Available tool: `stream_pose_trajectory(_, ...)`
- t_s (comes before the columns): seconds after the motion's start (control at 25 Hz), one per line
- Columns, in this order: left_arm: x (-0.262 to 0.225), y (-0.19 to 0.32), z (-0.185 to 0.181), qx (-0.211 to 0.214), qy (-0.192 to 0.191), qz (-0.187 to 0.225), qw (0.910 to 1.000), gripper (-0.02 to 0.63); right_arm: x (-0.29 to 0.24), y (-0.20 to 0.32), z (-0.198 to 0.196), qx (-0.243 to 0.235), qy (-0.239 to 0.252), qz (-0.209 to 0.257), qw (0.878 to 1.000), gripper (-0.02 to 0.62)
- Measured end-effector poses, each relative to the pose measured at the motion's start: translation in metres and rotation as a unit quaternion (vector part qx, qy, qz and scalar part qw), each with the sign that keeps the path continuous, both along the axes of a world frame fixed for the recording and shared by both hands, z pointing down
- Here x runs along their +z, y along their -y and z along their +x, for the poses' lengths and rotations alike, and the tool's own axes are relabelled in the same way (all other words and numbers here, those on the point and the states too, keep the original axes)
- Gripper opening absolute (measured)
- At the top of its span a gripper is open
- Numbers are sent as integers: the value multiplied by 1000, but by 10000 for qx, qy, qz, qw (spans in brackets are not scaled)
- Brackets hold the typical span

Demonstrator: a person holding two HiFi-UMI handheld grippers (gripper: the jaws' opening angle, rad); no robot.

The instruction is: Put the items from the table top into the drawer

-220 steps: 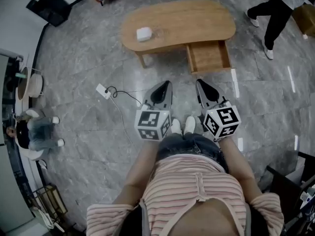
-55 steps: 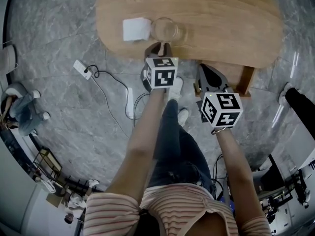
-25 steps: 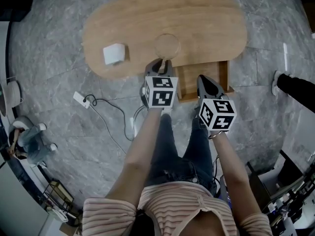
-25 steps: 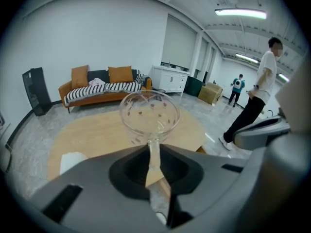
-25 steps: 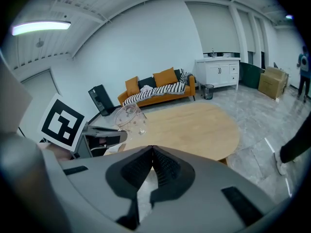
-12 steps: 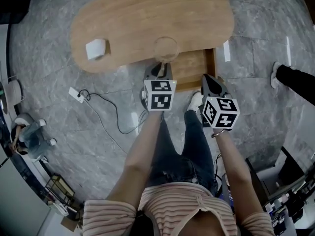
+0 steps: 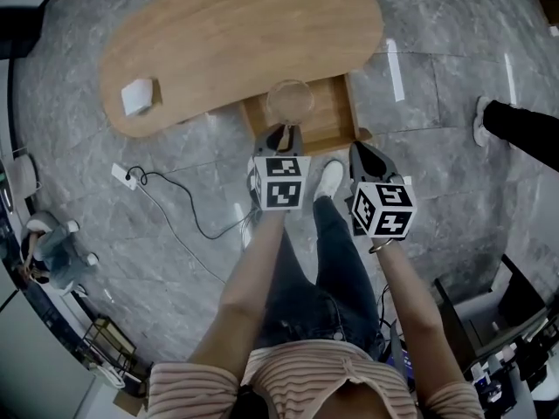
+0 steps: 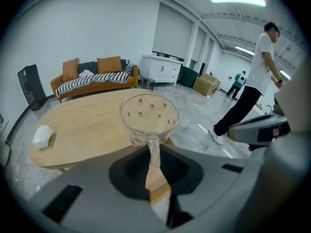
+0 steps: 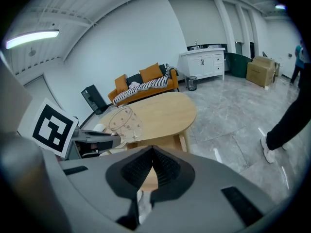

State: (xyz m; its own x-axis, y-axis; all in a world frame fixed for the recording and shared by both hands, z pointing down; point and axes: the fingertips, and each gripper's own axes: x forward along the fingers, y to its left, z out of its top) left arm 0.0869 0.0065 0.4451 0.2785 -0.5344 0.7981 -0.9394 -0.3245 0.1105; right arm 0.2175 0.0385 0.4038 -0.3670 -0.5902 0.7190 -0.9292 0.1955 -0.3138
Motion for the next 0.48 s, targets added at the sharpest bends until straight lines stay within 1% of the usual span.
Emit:
stream_pose_trajectory(0.24,37,-16,50,97,6,-212,9997,50,23,-11,34,31,9,-143,9999,8)
stream_pose_trajectory(0.48,74,-19,74,148,21,-344,9993,51,48,-13,44,-58,2,-211,9998,8)
